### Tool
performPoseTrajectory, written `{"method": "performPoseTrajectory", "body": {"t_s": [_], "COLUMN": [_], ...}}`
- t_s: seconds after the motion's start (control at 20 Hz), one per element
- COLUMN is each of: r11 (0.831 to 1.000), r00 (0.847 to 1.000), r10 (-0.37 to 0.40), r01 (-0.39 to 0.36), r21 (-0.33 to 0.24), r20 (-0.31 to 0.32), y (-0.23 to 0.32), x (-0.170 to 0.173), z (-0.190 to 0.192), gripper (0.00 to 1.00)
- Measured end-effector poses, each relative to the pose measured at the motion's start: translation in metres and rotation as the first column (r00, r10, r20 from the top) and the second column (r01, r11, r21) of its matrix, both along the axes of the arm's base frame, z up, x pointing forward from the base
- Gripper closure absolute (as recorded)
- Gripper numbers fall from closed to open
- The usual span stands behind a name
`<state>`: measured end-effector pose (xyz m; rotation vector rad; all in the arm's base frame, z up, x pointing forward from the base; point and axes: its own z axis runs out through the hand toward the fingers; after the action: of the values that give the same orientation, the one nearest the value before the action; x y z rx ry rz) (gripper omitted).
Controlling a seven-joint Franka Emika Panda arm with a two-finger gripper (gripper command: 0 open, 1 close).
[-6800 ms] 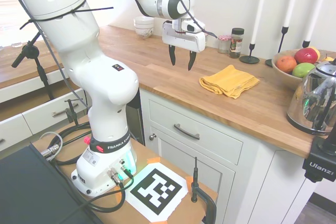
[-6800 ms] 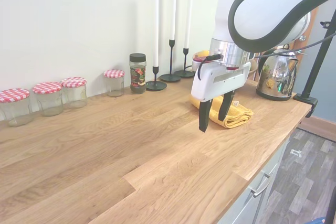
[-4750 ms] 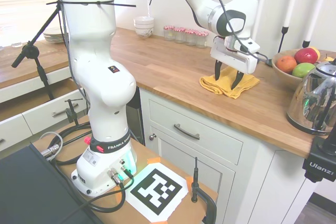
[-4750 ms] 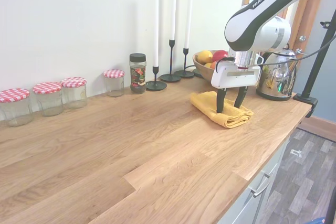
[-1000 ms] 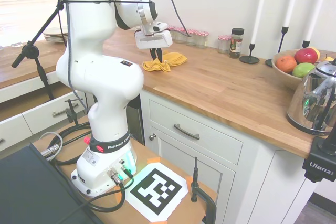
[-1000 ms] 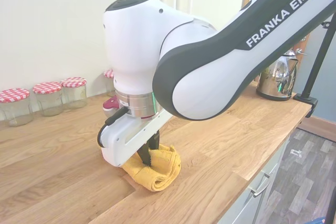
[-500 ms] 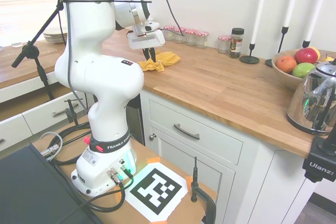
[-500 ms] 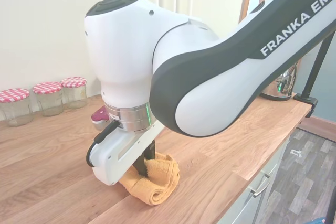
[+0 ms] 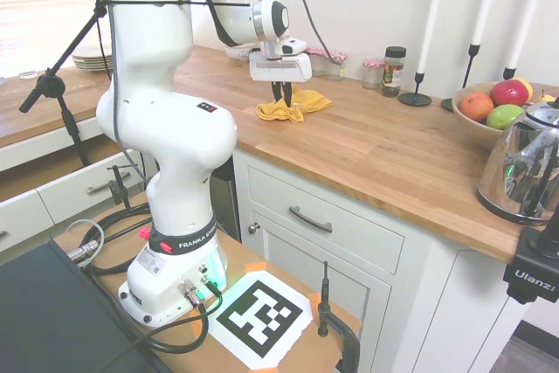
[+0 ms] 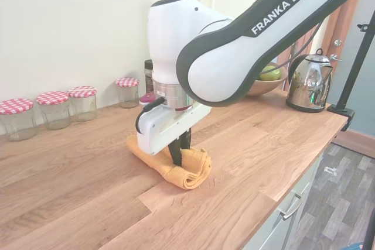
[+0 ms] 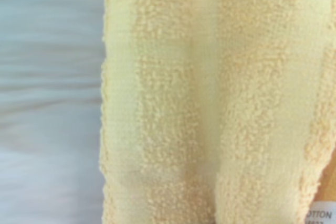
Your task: Wipe the counter
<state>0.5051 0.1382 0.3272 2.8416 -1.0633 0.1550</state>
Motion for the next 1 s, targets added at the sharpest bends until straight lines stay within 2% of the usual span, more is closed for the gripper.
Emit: {"method": "performPoseTrajectory", "body": {"t_s": [0.5, 1.0], "r11": [0.991, 0.969], "r00": [0.994, 0.976], "r10": [-0.108, -0.218], "r01": [0.108, 0.217], "r21": [0.076, 0.121], "r20": [-0.012, -0.006], "y": [-0.139, -0.265], "x": [0.019, 0.004], "z": [0.002, 0.001], "gripper": [1.0, 1.0]}}
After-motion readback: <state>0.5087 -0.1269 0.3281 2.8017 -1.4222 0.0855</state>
